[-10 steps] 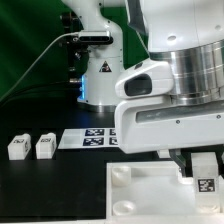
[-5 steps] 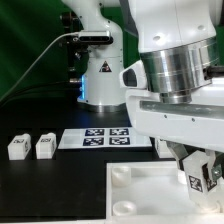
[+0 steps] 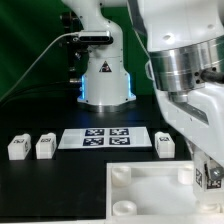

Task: Assemble one leg

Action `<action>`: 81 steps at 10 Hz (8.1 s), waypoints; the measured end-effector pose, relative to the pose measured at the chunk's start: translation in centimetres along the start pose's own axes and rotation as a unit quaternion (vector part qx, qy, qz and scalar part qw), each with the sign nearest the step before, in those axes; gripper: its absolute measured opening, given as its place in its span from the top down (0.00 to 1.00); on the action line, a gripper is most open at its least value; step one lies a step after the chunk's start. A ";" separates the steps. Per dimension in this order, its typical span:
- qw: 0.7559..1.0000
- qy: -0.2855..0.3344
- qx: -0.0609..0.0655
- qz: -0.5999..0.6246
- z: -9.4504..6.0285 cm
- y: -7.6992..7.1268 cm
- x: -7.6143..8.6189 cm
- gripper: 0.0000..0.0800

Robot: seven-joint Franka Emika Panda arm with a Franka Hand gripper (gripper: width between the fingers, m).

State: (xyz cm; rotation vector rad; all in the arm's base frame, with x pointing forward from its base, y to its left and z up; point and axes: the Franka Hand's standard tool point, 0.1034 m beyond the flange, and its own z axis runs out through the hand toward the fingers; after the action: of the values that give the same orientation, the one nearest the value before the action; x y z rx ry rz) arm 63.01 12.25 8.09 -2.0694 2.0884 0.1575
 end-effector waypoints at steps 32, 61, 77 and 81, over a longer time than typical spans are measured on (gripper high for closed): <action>0.991 0.022 0.010 -0.128 1.1 0.0 -0.2 0.42; 0.995 0.034 0.019 -0.095 0.8 0.5 0.7 0.38; 0.869 0.058 -0.022 -0.490 0.7 -0.1 0.7 0.64; 0.996 0.031 0.018 -0.084 0.9 0.1 0.9 0.63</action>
Offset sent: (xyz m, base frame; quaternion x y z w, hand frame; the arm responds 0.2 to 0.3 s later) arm 0.0000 0.0000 0.0000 0.0000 0.0000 0.0000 1.0000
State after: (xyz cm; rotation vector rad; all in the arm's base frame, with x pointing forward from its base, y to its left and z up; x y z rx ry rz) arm 63.01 11.54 7.02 -2.2426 1.9245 0.0303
